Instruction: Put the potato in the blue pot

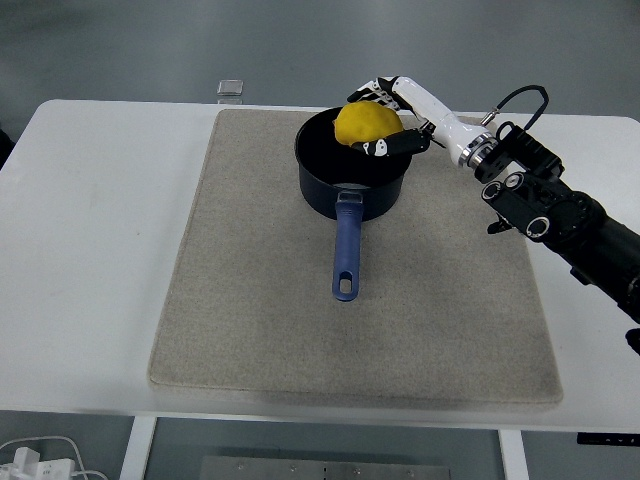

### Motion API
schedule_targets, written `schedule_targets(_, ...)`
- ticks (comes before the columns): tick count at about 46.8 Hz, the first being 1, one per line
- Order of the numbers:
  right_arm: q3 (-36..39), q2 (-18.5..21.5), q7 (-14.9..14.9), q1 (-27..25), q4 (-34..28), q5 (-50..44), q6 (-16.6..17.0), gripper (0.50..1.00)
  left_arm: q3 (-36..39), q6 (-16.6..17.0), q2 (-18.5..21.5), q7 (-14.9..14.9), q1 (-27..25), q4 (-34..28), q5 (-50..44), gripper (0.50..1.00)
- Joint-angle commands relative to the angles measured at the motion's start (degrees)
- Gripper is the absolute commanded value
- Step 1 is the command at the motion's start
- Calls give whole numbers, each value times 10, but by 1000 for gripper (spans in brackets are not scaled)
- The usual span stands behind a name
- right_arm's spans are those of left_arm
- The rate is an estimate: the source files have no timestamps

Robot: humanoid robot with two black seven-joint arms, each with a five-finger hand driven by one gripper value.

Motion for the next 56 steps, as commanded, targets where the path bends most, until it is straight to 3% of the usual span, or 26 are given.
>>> schedule_targets(1, 0, 0, 0, 0, 2, 4, 0, 696, 0, 0, 0, 1, 0, 0, 0, 999)
schedule_targets(11, 1, 0, 1, -4, 9, 32, 0, 895, 1, 0, 0, 0, 0, 0, 0, 999)
schedule_targets(56, 2, 0, 2, -7, 30, 61, 1, 907, 1, 0, 0, 0, 0, 0, 1, 999)
